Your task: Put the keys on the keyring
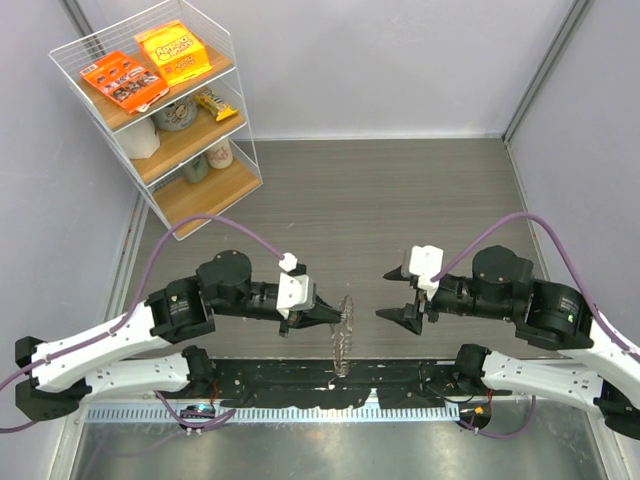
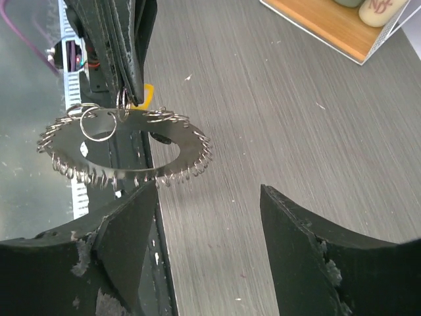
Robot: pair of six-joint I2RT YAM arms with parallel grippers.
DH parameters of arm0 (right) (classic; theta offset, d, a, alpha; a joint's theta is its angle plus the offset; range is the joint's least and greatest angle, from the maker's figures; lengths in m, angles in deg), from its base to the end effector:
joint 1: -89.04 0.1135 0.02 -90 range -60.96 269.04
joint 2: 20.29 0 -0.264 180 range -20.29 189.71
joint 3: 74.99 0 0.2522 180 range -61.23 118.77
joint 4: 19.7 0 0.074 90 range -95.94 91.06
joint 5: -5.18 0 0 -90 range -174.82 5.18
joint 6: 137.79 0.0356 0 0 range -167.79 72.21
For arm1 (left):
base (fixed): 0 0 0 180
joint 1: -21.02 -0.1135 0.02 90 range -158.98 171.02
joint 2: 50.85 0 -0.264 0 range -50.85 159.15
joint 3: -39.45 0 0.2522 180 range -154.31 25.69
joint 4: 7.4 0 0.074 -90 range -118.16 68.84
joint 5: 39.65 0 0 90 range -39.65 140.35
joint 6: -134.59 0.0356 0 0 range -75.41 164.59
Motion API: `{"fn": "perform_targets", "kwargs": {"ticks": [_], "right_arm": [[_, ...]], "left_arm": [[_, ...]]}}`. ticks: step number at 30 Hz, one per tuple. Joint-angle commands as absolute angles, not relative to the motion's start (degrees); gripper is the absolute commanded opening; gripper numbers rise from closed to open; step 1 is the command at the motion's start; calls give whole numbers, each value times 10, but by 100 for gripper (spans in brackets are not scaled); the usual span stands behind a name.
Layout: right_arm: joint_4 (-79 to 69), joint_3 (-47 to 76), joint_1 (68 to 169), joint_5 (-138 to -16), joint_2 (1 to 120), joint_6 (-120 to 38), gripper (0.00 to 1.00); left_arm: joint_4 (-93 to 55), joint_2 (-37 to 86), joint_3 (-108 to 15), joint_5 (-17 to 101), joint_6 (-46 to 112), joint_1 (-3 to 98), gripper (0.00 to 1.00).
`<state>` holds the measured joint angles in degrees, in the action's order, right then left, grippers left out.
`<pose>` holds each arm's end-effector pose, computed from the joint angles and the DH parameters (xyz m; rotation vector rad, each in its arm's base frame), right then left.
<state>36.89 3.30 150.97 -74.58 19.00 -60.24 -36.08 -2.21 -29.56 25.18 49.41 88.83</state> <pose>0.0488 0.1050 0.4064 -1.2741 1.4686 0.7522 0.0566 -0.1789 0.3841 1.3600 1.2577 -1.1677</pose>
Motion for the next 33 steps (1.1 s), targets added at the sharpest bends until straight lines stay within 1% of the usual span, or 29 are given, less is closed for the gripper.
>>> {"fn": "perform_targets", "kwargs": {"ticks": [1, 3, 7, 9, 15, 20, 26, 33], "right_arm": [[399, 75, 1514, -730, 211, -655, 69], [411, 91, 1514, -709, 229, -664, 66], [424, 119, 1514, -672, 264, -674, 56], [424, 126, 1514, -650, 273, -672, 52], [415, 129, 1515, -617, 282, -666, 49], [401, 125, 1527, -615, 293, -661, 47], [389, 125, 1550, -643, 311, -655, 44], [386, 126, 1564, -687, 331, -653, 42]], "left_arm": [[-427, -5, -349, 219, 512, 890, 0], [-447, 3, -357, 220, 514, 889, 0], [-458, 14, -360, 221, 516, 890, 0], [-448, 13, -356, 221, 515, 890, 0], [-439, 14, -353, 230, 514, 890, 0], [-431, 23, -357, 246, 505, 890, 0], [-433, 32, -366, 264, 495, 890, 0], [-432, 32, -370, 276, 491, 890, 0]]}}
